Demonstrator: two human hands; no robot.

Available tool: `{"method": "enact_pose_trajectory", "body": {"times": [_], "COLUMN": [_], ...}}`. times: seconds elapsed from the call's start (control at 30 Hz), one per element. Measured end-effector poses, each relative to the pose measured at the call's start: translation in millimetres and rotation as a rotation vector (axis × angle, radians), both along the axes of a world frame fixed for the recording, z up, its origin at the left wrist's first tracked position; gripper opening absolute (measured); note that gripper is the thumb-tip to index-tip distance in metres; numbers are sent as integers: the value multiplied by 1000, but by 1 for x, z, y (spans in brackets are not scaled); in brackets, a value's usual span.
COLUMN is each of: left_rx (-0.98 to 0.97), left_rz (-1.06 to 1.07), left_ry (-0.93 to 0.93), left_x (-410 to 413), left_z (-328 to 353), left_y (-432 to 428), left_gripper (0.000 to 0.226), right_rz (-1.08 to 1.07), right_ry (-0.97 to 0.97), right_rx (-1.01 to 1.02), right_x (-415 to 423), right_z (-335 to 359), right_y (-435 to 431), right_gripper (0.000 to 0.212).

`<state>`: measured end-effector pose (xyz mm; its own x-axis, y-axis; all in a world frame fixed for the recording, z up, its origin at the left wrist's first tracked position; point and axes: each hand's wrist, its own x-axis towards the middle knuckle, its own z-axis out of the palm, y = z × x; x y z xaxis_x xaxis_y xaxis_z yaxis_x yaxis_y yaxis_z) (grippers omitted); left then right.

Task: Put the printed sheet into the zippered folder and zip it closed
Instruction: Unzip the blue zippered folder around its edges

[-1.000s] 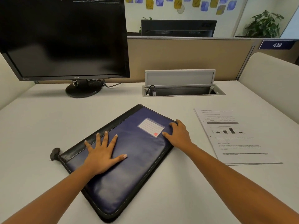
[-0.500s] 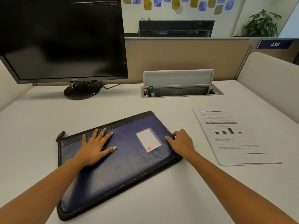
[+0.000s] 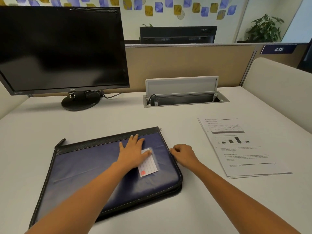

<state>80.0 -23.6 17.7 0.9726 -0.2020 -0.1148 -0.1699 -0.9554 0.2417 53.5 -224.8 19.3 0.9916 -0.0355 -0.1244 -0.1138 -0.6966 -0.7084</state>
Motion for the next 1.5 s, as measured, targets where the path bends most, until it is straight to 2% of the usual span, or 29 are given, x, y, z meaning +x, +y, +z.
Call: {"method": "enact_pose_trajectory", "body": {"times": [0.1,0.27,0.53,0.7,0.87,1.5], "left_rx": [-1,3,6,19,12,25], "left_rz": [51,120,185,182,184,192], "left_ry": [-2,2,29,-49,-64,-67], "left_x": [11,31,44,41,40,38], "left_z": [1,0,-7,-14,-15,-21], "left_y": [-7,-3,-25,-26,-26,-27], "left_gripper": [70,73,86,85,84,87], "right_rz": [16,6,53,29,-4,8], "right_ry": [-30,-65,-70,-116,-166,-302], "right_rx": [3,10,-73,-84,-67,-27], "right_x": [20,59,102,113,116,61], "right_z": [3,2,-4,-7,-10,-22], "right_y": [2,6,20,24,26,12], "right_gripper": [19,21,37,29,17,15]}}
